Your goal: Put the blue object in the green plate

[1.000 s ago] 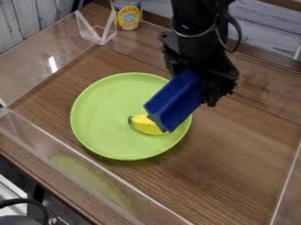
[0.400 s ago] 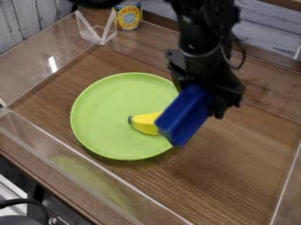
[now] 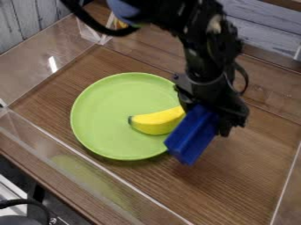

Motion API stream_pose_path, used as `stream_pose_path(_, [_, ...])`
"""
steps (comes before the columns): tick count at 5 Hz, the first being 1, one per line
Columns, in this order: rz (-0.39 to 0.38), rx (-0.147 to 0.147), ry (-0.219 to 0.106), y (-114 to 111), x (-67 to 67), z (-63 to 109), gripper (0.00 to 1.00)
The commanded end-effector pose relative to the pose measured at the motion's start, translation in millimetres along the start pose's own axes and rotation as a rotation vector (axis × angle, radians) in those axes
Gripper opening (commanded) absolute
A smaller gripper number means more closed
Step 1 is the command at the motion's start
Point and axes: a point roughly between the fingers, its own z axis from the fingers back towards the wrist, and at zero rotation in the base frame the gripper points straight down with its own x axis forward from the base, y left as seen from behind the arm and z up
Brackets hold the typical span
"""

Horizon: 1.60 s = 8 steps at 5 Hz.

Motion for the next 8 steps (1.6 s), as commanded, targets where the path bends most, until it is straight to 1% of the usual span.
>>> stream_pose_path(1, [0.007, -0.007, -0.031, -4.8, 7.7, -4.8, 0.00])
stream_pose_path(3, [0.011, -0.001, -0.019, -2.3, 13.9, -14.8, 0.00])
stream_pose_path(4, [0.007, 0.011, -0.014, 0.9, 16.2, -15.0, 0.00])
stream_pose_path(5, [0.005, 0.020, -0.008, 3.5, 18.0, -15.9, 1.00])
stream_pose_path(6, [0.008, 0.029, 0.000, 5.7, 18.8, -15.6, 1.00])
stream_pose_path(8, [0.027, 0.036, 0.024, 7.3, 15.7, -18.1, 1.00])
